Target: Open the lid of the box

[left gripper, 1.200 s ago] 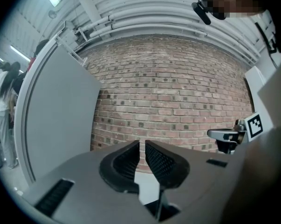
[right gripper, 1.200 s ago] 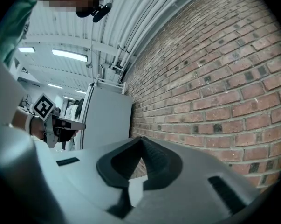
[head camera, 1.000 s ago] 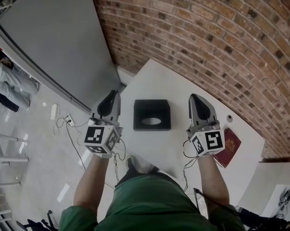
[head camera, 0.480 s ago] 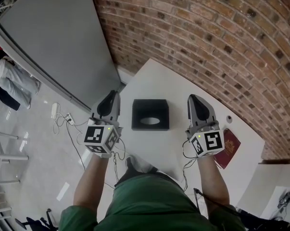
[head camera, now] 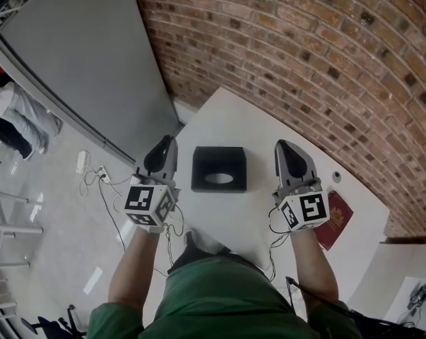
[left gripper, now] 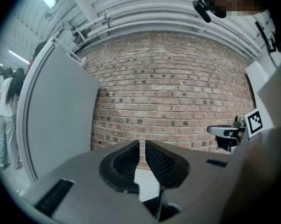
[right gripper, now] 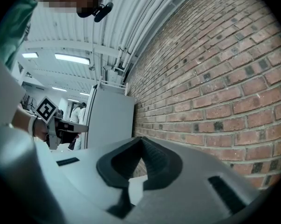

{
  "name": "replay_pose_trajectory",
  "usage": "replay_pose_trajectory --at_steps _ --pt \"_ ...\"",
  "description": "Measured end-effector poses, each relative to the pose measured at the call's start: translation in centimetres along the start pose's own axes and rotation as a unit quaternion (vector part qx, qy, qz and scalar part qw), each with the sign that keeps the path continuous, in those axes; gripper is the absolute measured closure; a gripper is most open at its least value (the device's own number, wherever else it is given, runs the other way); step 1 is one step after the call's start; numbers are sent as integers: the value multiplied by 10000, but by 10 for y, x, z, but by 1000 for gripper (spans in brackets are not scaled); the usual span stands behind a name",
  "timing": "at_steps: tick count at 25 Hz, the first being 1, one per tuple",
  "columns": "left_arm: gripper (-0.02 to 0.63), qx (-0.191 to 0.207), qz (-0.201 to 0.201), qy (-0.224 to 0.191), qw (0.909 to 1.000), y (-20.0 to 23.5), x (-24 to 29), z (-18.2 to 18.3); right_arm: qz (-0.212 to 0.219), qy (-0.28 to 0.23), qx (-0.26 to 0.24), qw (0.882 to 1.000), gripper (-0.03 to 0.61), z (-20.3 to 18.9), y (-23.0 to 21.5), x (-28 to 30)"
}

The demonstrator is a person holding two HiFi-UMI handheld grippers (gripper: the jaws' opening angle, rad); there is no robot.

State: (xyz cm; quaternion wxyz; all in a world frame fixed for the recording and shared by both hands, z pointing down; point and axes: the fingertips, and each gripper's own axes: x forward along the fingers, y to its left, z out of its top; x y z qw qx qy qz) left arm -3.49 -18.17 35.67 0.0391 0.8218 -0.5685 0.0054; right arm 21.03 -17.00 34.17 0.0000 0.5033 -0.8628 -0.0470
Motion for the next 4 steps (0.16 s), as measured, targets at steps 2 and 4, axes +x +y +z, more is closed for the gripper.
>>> replay_pose_trajectory --at_steps 2,4 --pt "577 4 -14 21 10000 -1 1 -4 18 14 -5 10000 577 -2 -1 1" --pt "577 4 -31 40 10000 -1 2 -7 34 32 -8 10000 577 -4 -1 2"
